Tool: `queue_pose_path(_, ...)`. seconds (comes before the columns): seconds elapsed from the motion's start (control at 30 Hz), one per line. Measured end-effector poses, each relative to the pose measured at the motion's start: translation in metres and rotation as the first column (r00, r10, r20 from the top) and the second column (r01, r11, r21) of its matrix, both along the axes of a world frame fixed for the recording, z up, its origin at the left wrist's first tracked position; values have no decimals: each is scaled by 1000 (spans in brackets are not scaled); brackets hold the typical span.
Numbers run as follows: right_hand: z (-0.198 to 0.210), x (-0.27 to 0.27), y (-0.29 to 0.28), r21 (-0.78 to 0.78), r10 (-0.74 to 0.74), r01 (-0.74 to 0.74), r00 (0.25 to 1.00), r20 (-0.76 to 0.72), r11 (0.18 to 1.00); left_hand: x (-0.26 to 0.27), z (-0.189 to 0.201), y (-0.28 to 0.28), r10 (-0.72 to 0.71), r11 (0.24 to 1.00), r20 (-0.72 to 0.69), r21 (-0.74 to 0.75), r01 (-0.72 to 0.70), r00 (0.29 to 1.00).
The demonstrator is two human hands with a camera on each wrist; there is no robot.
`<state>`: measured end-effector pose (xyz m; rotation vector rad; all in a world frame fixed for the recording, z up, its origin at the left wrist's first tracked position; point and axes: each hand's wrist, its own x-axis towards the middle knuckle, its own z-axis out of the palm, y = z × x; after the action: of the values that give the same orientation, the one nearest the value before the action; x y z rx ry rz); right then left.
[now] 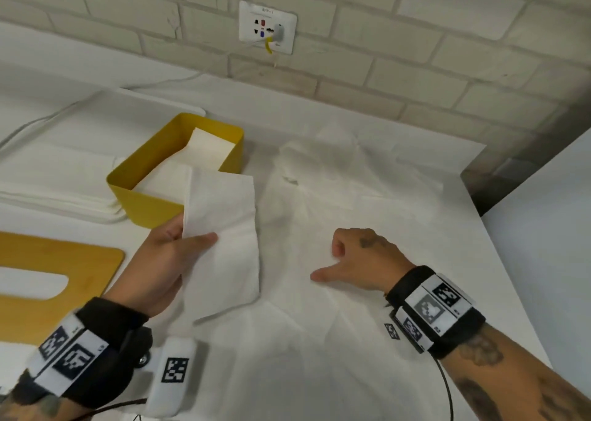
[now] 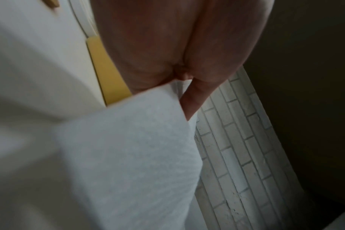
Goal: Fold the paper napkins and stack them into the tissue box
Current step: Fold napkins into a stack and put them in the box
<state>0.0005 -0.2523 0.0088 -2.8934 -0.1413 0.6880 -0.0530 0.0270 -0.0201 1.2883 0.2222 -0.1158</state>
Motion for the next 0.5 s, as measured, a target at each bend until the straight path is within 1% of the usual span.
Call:
queue_pose_path(0.03,-1,-3,2,-57,-6,7,1000,11,998,0,-1,-2,-5,1000,0,-12,5,1000)
queue_pose_path(0.07,-1,-5,1,-72,-44,45,999,22,996,0,-1,-4,-13,1000,-3,-25,12,1000)
queue_pose_path(0.13,-4,-2,-8,-42,-159,160,987,25,986,1,-3,-8,-19,998,-16,-62,18,1000)
queue_pose_path(0.2,-5,-1,-17,-30,-228,228,973,-10,973,3,-5,-13,-12,994,-35,-108,8,999)
queue_pose_path(0.23,-6,-2,-22,-6,-256,256,966,-25,967,3,-5,-16,-8,993,-41,-122,3,999)
queue_pose_path(0.33,-11,-5,-28,128,-324,331,943,-71,935,6,-4,-26,-8,991,-45,-137,2,999)
queue_pose_path(0.43,-16,-7,-31,234,-378,384,923,-73,893,7,-3,-32,-21,991,-46,-131,15,999)
queue_pose_path(0.5,-18,-7,-33,251,-409,407,911,-45,879,7,-3,-36,-21,992,-55,-126,14,998)
